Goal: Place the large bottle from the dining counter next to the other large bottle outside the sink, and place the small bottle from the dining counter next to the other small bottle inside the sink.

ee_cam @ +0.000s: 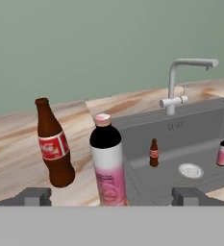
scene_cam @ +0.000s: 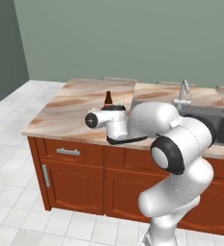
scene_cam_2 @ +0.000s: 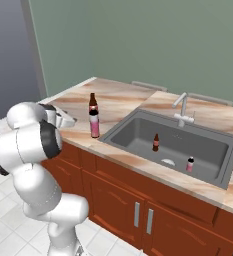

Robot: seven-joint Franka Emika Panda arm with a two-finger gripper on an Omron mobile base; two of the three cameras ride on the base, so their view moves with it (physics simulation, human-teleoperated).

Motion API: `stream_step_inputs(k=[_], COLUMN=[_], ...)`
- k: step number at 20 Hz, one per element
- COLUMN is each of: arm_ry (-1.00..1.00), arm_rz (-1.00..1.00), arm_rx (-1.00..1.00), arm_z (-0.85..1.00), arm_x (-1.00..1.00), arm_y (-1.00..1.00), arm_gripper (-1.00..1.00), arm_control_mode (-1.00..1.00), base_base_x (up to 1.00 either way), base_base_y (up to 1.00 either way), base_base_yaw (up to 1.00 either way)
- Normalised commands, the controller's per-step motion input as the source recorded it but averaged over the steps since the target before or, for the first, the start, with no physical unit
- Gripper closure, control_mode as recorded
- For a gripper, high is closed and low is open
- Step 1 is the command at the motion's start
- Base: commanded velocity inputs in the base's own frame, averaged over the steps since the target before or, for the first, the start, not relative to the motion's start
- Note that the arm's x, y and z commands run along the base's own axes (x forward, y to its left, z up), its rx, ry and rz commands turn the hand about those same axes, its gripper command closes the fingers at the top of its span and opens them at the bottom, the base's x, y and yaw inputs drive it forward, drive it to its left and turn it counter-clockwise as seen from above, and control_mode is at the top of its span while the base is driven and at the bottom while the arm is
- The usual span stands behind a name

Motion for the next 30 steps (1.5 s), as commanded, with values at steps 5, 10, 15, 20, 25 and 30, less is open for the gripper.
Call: stream_step_inputs(k=[5,10,15,20,25,30], arm_ry=[0.15,0.24,0.24,0.2,0.17,0.16], arm_rz=[0.01,0.08,0.18,0.25,0.27,0.29], arm_rx=[0.0,-0.04,-0.12,-0.16,-0.15,-0.13], arm_z=[0.06,-0.01,-0.09,-0.19,-0.26,-0.18], arm_x=[-0.02,-0.03,-0.24,-0.46,-0.43,-0.23], arm_y=[0.04,0.0,0.0,0.0,0.0,-0.06], arm_gripper=[-1.0,-1.0,-1.0,-1.0,-1.0,-1.0], arm_control_mode=[-1.0,-1.0,-1.0,-1.0,-1.0,-1.0], base_base_x=[0.0,0.0,0.0,0.0,0.0,0.0], base_base_y=[0.0,0.0,0.0,0.0,0.0,0.0], base_base_yaw=[0.0,0.0,0.0,0.0,0.0,0.0])
